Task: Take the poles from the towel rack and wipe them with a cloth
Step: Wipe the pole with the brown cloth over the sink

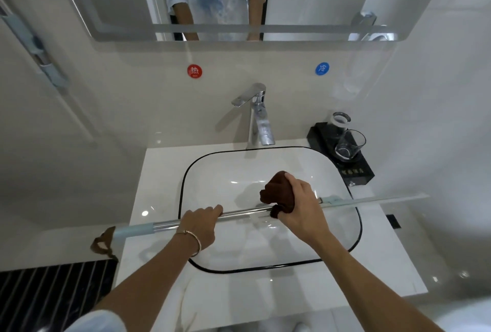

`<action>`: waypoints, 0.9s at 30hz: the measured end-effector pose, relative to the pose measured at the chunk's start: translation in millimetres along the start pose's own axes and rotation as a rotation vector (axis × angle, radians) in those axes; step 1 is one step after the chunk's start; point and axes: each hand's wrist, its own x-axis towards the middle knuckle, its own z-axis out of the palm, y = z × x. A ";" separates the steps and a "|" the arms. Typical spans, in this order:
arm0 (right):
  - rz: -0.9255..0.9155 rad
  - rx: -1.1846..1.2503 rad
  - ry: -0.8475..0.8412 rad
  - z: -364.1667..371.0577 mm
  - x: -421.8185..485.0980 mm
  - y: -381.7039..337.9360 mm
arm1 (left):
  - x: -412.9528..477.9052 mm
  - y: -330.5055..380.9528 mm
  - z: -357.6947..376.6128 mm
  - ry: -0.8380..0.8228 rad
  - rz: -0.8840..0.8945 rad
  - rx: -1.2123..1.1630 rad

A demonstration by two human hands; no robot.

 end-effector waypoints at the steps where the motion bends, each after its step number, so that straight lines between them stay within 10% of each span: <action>1: -0.008 -0.071 -0.026 7.8 -4.6 4.9 | -2.1 1.5 1.1 0.027 -0.005 0.011; 14: -0.337 -0.216 0.059 68.6 -28.1 -25.0 | 3.8 1.8 9.0 0.103 0.017 0.052; 22: 0.270 -0.119 0.174 -19.6 1.3 29.0 | 2.3 2.5 13.5 0.153 0.041 0.016; 27: 0.108 -0.281 0.144 34.1 -3.0 -9.0 | 1.9 7.3 15.6 0.182 0.031 0.049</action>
